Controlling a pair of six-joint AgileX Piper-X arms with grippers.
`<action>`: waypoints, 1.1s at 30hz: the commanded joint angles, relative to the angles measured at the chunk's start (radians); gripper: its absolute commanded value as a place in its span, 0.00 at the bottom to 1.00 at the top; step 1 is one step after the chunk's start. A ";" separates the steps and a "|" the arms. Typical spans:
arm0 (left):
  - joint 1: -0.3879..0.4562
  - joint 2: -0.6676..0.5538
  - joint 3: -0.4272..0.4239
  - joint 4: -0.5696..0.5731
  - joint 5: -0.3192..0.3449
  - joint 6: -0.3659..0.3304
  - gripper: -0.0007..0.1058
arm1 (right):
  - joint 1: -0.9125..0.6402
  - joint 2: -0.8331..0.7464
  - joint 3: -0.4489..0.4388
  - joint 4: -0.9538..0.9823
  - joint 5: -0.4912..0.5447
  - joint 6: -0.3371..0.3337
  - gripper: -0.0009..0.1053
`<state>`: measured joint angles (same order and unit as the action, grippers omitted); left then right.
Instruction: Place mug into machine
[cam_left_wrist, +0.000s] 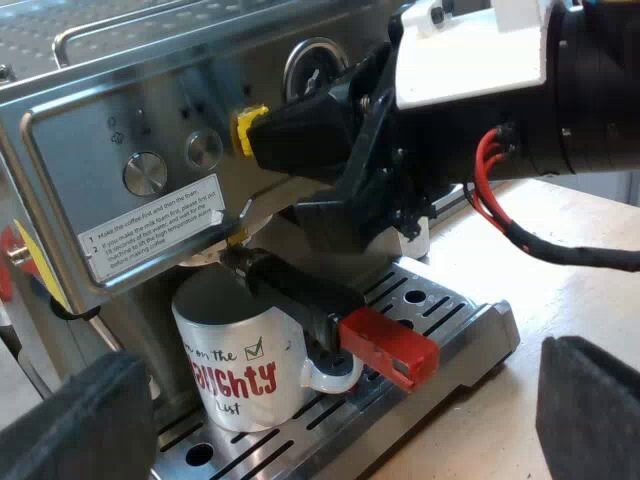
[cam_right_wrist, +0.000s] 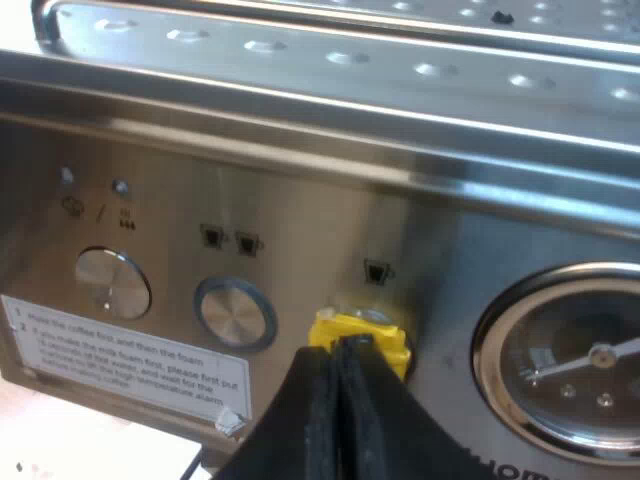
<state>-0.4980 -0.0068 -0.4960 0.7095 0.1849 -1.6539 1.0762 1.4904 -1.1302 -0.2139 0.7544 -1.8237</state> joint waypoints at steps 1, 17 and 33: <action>-0.002 -0.097 -0.009 0.004 -0.001 -0.010 0.74 | -0.030 0.005 -0.011 0.020 0.032 -0.012 0.01; -0.002 -0.097 -0.009 -0.127 -0.210 -0.144 0.74 | 0.176 -0.321 -0.011 0.556 -0.035 0.071 0.77; -0.002 0.267 -0.233 -0.139 -0.219 -0.144 0.74 | -0.183 -0.692 -0.011 0.862 -0.169 0.074 0.77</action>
<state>-0.4980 0.2467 -0.7163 0.5780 -0.0171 -1.7877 0.9148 0.8156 -1.1331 0.6149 0.6035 -1.7501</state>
